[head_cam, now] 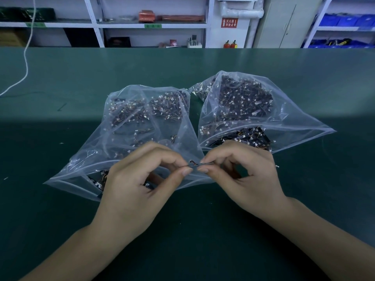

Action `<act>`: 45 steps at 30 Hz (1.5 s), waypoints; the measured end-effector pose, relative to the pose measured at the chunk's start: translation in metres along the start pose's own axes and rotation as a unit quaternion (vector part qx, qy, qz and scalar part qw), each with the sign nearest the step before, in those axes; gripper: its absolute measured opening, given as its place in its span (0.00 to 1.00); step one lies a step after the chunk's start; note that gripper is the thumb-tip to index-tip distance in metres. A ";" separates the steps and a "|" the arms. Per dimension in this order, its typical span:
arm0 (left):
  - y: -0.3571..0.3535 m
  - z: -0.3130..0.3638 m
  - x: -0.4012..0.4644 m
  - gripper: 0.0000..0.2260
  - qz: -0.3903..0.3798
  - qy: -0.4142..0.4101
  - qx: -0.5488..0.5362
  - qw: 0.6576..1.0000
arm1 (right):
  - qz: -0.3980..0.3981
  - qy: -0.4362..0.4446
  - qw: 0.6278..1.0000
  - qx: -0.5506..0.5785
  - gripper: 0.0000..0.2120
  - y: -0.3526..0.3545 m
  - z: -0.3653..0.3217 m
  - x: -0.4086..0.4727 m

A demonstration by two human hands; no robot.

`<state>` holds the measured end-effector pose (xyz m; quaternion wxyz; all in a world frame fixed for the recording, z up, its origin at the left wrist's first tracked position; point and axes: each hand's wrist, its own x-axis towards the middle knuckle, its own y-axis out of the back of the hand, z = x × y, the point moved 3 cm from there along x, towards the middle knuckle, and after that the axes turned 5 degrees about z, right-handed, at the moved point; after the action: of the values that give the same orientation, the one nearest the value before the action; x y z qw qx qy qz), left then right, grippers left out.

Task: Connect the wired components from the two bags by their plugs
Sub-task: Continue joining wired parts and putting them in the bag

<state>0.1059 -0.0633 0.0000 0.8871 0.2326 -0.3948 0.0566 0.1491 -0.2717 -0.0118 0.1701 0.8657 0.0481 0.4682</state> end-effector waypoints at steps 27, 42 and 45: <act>0.003 -0.005 -0.006 0.31 -0.097 -0.040 0.093 0.990 | -0.044 -0.118 0.986 -0.109 0.03 0.038 0.068 0.007; 0.014 -0.033 0.003 0.12 -0.123 -0.064 0.361 0.922 | 0.012 -0.100 0.916 -0.389 0.05 0.069 0.081 0.013; 0.015 -0.037 0.002 0.05 -0.141 -0.030 0.397 0.907 | 0.003 -0.123 0.909 -0.398 0.06 0.069 0.080 0.014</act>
<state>0.1277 -0.0331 -0.0147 0.7079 0.6201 -0.3295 0.0755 0.2181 -0.3527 -0.0176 0.5037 0.7772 -0.1656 0.3387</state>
